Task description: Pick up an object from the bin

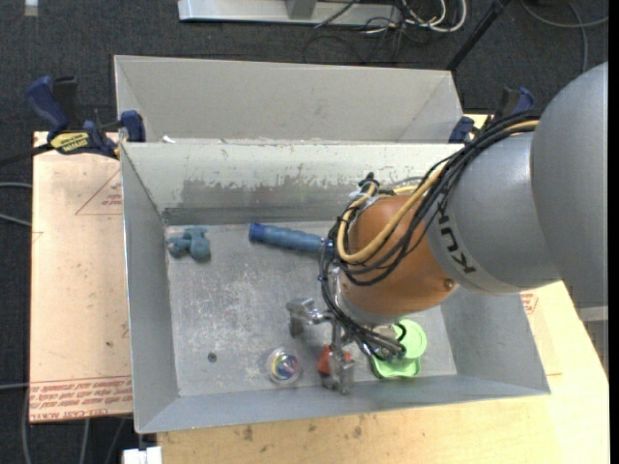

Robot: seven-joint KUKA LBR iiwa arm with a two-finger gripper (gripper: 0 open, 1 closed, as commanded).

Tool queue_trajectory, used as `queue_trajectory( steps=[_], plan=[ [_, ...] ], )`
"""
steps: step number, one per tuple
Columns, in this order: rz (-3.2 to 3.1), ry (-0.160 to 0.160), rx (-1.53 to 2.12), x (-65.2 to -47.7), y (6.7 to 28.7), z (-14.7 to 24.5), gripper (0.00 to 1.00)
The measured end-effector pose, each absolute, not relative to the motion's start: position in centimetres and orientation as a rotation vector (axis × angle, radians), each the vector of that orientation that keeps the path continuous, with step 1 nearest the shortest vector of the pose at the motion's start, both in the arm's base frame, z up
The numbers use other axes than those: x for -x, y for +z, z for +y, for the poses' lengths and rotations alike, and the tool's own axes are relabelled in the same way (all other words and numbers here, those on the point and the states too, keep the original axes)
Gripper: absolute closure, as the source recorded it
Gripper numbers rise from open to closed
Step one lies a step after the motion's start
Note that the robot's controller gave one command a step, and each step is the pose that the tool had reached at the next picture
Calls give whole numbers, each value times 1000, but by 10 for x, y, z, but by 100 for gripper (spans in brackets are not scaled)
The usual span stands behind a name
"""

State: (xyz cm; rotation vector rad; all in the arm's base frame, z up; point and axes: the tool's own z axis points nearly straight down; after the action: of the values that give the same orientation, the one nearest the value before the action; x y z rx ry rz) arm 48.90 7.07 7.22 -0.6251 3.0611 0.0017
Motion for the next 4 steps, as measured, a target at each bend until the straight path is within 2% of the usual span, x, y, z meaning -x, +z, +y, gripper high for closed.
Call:
queue_trajectory(
  steps=[1, 2, 3, 4],
  plan=[
    [2861, 0, 1290, -508, 70, 51, 0],
    [2862, 2, 1290, -507, 70, 51, 100],
    [2862, 3, 1291, -507, 70, 52, 0],
    [2685, 0, 1615, -484, 71, 105, 0]
  ],
)
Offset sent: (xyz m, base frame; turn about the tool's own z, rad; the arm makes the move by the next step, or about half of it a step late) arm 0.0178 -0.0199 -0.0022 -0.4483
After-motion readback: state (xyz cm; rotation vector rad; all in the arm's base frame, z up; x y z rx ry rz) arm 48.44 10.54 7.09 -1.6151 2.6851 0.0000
